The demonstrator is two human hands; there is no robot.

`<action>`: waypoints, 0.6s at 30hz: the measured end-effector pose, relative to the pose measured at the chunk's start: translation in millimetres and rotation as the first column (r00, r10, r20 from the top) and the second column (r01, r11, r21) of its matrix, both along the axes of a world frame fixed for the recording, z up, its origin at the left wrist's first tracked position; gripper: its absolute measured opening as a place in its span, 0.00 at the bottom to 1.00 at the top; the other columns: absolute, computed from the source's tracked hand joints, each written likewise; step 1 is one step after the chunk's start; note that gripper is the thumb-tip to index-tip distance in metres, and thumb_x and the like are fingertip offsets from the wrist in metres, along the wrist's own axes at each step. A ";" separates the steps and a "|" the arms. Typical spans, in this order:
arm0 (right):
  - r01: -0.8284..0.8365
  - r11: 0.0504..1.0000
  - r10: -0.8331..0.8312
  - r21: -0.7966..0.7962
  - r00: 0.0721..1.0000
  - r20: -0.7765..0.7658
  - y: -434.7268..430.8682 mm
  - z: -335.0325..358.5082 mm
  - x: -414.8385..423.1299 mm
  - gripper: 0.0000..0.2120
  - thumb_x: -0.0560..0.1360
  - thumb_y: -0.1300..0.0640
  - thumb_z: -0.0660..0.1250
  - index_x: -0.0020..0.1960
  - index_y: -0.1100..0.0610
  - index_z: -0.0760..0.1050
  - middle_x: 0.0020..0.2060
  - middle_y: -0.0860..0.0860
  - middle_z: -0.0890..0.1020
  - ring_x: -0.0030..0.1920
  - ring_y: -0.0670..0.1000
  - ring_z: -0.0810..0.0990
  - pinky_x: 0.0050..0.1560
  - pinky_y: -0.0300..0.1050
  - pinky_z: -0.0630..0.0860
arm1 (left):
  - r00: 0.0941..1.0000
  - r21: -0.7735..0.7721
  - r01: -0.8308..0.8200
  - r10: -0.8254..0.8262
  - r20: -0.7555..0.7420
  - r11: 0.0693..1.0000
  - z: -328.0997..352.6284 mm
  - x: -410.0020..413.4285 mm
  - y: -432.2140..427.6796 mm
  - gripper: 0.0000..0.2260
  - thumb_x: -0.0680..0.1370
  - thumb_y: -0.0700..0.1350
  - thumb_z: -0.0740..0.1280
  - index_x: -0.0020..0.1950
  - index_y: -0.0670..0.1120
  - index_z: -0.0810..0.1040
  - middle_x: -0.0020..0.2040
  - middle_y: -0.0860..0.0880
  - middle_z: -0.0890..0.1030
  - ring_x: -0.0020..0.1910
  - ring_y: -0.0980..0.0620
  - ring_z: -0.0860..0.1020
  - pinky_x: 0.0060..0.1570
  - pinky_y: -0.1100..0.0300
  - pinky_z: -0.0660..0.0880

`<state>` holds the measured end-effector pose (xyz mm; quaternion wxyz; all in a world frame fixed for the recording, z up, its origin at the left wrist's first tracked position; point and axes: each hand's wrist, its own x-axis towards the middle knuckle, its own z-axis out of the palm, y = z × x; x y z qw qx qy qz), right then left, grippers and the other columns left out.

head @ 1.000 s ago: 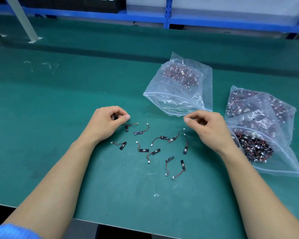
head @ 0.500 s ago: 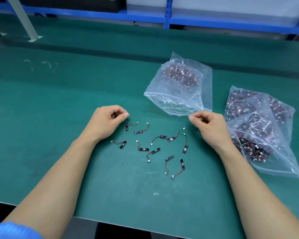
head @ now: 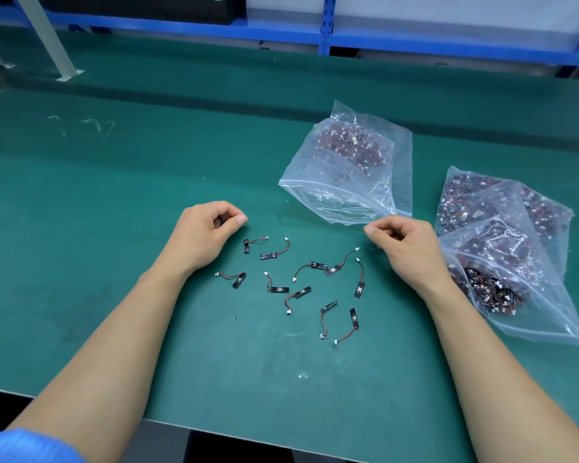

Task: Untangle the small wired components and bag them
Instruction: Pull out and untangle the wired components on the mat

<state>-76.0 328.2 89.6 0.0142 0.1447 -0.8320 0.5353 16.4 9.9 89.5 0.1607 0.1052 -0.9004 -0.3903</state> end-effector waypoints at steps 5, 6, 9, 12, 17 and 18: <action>0.006 1.000 -0.006 0.010 1.000 0.002 0.2 -1.3 -0.8 0.06 0.75 0.58 0.73 0.40 0.52 0.84 0.28 0.42 0.77 0.30 0.40 0.71 0.34 0.29 0.68 | 1.000 0.006 0.002 -0.002 0.011 1.000 0.2 0.0 -0.3 0.06 0.79 0.48 0.70 0.43 0.52 0.82 0.26 0.60 0.71 0.28 0.58 0.66 0.30 0.69 0.63; 0.005 1.000 -0.006 0.010 1.000 0.002 0.4 -1.6 -0.9 0.06 0.75 0.58 0.73 0.40 0.51 0.83 0.27 0.41 0.77 0.30 0.40 0.71 0.34 0.29 0.68 | 1.000 0.005 0.002 -0.002 0.012 1.000 0.2 0.0 -0.1 0.06 0.79 0.48 0.70 0.43 0.52 0.82 0.26 0.60 0.71 0.28 0.58 0.66 0.30 0.70 0.63; 0.003 1.000 -0.003 0.011 1.000 0.004 0.3 -1.8 -1.1 0.06 0.75 0.57 0.73 0.39 0.51 0.83 0.26 0.40 0.77 0.30 0.40 0.71 0.34 0.29 0.68 | 1.000 0.002 0.003 -0.003 0.013 1.000 0.3 0.2 0.4 0.06 0.79 0.47 0.70 0.43 0.52 0.82 0.25 0.60 0.70 0.28 0.58 0.66 0.30 0.69 0.63; -0.003 1.000 0.003 0.013 1.000 0.005 0.1 -1.9 -1.1 0.07 0.76 0.57 0.73 0.39 0.50 0.83 0.28 0.42 0.77 0.31 0.42 0.71 0.34 0.30 0.68 | 1.000 0.005 0.004 -0.004 0.016 1.000 0.1 0.2 -0.2 0.06 0.79 0.48 0.70 0.43 0.52 0.83 0.25 0.60 0.70 0.28 0.57 0.65 0.29 0.69 0.63; -0.002 1.000 0.002 0.012 1.000 0.010 0.7 -1.9 -1.4 0.06 0.76 0.56 0.73 0.40 0.50 0.83 0.29 0.42 0.77 0.31 0.43 0.72 0.35 0.30 0.69 | 1.000 0.008 0.005 -0.005 0.022 1.000 -0.3 0.0 -0.6 0.06 0.79 0.48 0.70 0.43 0.52 0.82 0.25 0.60 0.70 0.28 0.57 0.65 0.30 0.69 0.63; -0.001 1.000 0.001 0.013 1.000 0.011 0.7 -2.0 -1.5 0.06 0.76 0.56 0.73 0.40 0.50 0.83 0.28 0.42 0.77 0.31 0.42 0.72 0.35 0.30 0.69 | 1.000 0.007 0.005 -0.005 0.020 1.000 -0.3 -0.2 -0.6 0.06 0.79 0.48 0.70 0.43 0.52 0.82 0.25 0.60 0.70 0.28 0.57 0.65 0.30 0.69 0.63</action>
